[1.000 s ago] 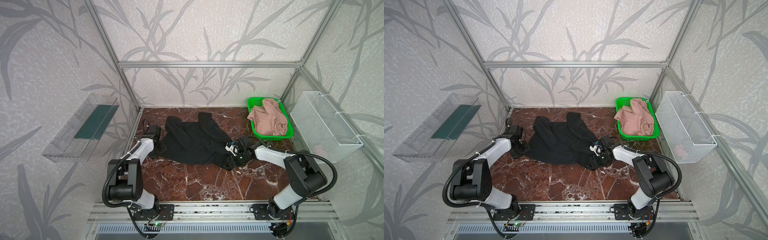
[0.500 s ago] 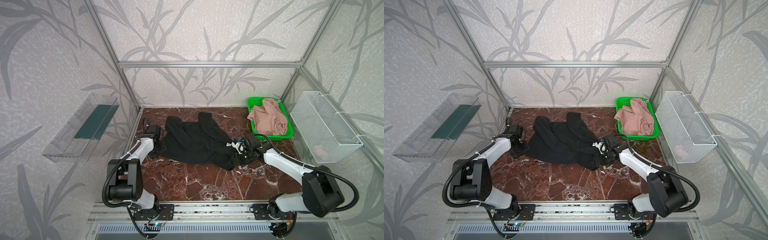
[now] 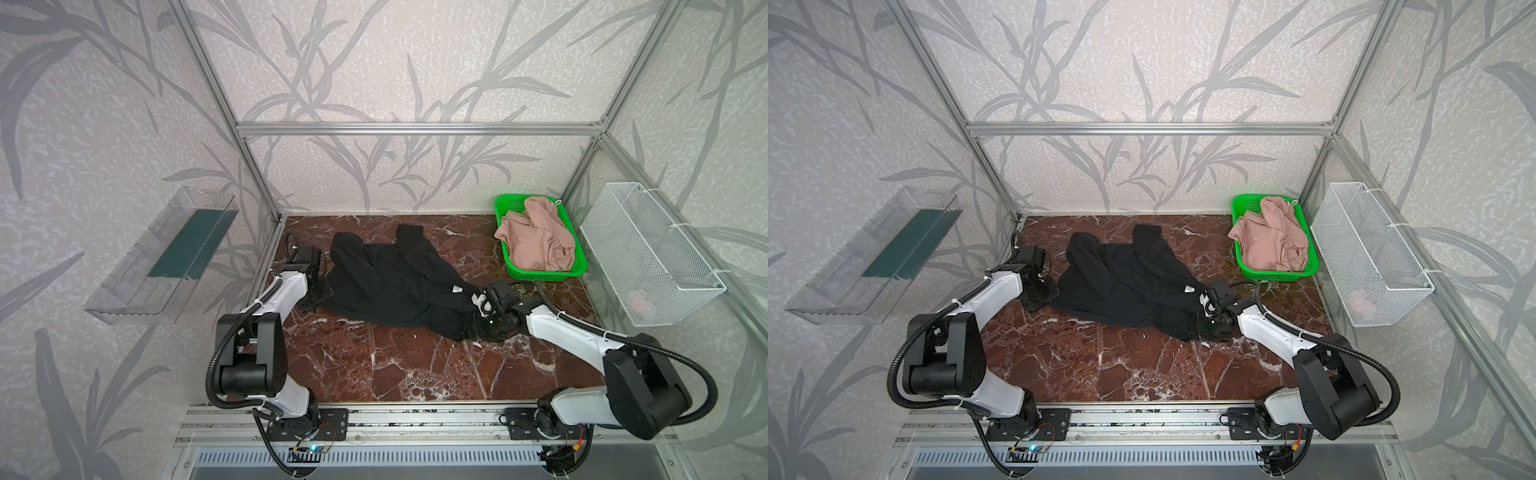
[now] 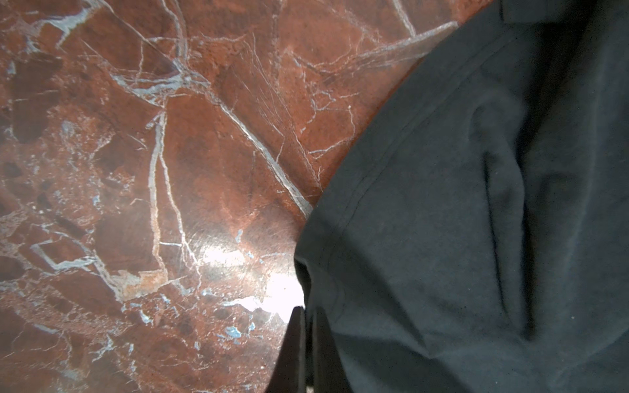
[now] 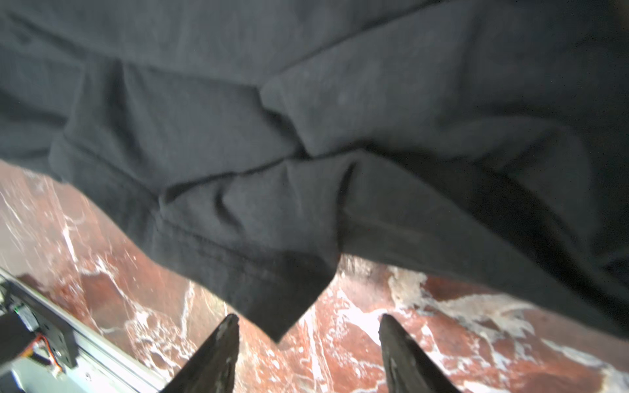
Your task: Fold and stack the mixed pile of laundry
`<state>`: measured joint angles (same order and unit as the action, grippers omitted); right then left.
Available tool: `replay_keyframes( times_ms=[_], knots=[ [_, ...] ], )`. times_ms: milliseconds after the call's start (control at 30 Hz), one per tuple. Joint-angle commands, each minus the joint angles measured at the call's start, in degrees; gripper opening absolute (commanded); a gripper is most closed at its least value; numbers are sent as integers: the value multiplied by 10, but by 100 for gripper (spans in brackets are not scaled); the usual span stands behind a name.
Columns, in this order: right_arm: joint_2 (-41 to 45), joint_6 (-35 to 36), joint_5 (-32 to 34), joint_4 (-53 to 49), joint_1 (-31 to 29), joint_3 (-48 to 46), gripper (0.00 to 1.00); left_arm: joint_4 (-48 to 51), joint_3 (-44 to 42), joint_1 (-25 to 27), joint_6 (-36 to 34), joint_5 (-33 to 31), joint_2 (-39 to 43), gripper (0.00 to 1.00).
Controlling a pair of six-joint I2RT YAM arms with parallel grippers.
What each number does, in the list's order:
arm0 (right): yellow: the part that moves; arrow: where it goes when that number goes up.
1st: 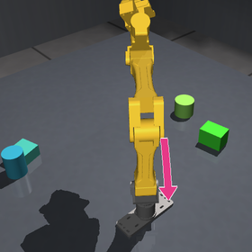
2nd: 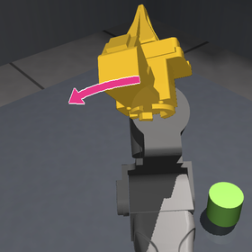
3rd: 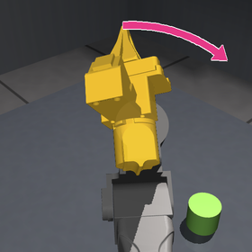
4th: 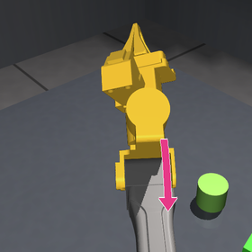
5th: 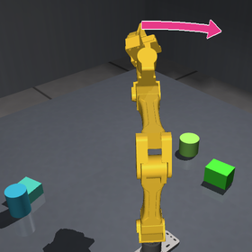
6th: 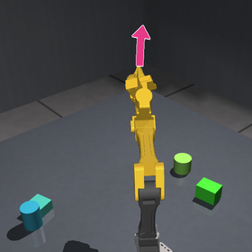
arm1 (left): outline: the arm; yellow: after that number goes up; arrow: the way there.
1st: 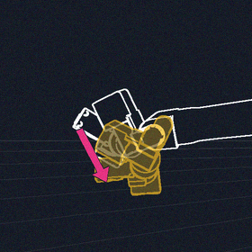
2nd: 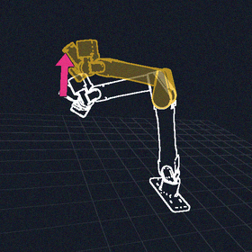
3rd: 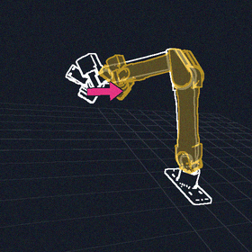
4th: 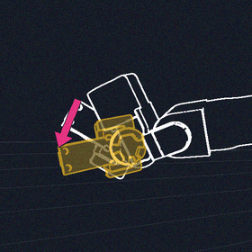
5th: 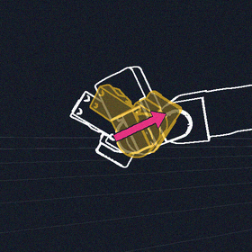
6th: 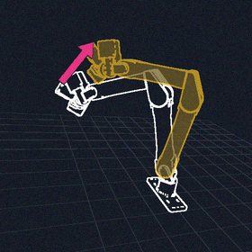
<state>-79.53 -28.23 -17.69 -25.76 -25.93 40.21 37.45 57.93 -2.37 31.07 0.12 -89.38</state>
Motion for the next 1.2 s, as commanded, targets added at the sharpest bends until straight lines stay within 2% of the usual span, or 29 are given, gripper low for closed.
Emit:
replay_keyframes(
  times_ms=[0,200,467,667,800,933,1167],
  knots=[
    [-18,-43,-10,38,-3,-8,65,4,8,-5,-6,-2,-2,0],
    [-50,-59,-16,59,-10,-12,61,-4,2,-5,-3,8,-2,0],
    [-40,-101,-2,58,-40,-38,46,-4,-1,-5,-5,6,2,0],
    [-33,-100,9,59,-41,-37,25,-5,0,-5,-6,9,0,0],
    [-9,-88,22,46,-41,-19,11,4,-1,-6,-6,6,11,0],
    [42,-36,56,-10,-39,16,2,29,0,-5,-6,-2,46,0],
    [164,46,157,-122,-32,109,0,93,7,-6,-14,-7,135,0]
  ],
)
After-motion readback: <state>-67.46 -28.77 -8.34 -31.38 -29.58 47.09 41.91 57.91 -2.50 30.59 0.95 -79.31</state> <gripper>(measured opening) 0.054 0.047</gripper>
